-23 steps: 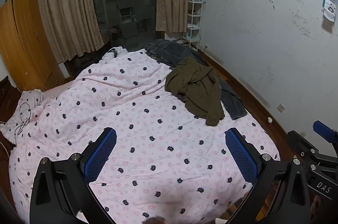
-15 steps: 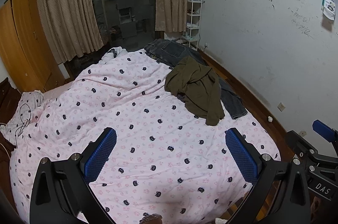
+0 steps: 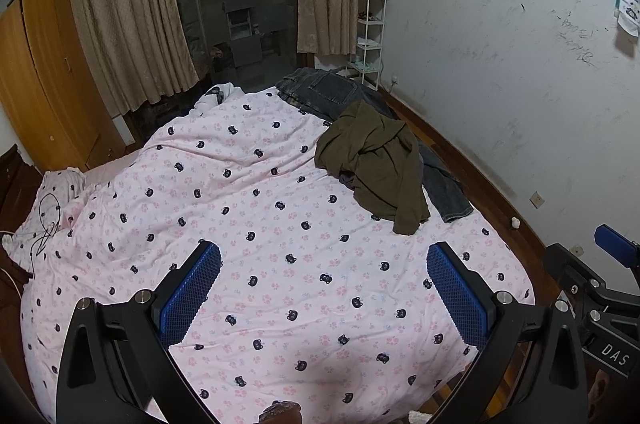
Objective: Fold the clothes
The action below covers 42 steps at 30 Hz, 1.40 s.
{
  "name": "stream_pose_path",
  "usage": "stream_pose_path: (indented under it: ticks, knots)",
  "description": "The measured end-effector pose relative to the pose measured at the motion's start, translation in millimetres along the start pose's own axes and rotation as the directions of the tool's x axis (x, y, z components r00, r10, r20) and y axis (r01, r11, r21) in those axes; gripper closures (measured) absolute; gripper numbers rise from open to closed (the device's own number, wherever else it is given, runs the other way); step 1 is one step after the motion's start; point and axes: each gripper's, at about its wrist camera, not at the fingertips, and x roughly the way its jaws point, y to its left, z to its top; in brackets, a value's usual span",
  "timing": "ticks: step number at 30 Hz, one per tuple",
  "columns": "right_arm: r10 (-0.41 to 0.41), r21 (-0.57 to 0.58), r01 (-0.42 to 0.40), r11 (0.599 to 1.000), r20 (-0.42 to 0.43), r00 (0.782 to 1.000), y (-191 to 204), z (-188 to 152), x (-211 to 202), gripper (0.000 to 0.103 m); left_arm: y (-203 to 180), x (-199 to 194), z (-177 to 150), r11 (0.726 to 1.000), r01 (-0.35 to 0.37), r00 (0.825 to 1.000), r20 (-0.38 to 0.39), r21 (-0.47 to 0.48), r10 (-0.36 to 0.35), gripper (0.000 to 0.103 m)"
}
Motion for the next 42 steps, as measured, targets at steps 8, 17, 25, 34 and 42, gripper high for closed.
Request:
stream_pose_path:
  ticks: [8,17,25,34,42]
  knots:
    - [0.005,0.001,-0.005,1.000,-0.011,1.000,-4.3,6.2,4.0,0.009,-2.5,2.8,1.2,1.000,-0.005,1.000,-0.004,-0.003,0.005,0.000]
    - [0.008,0.003,-0.008,1.000,-0.011,1.000,-6.7,8.9,7.0,0.009,-4.2,3.8,1.2,1.000,-0.008,1.000,-0.004,-0.003,0.008,0.000]
    - [0.008,0.003,-0.008,1.000,-0.012,1.000,-3.6,9.2,8.6,0.009,-4.4,5.9,2.3,1.000,-0.010,1.000,-0.007,-0.002,0.010,0.000]
    - [0.010,-0.003,-0.010,1.000,-0.013,1.000,-1.0,8.5,8.4,0.009,-2.9,5.7,1.7,1.000,-0.020,1.000,-0.007,-0.003,0.020,0.000]
    - [0.010,-0.004,-0.010,1.000,-0.012,1.000,-0.8,8.5,9.0,0.009,-4.4,6.7,-0.2,1.000,-0.022,1.000,-0.007,0.000,0.022,0.000]
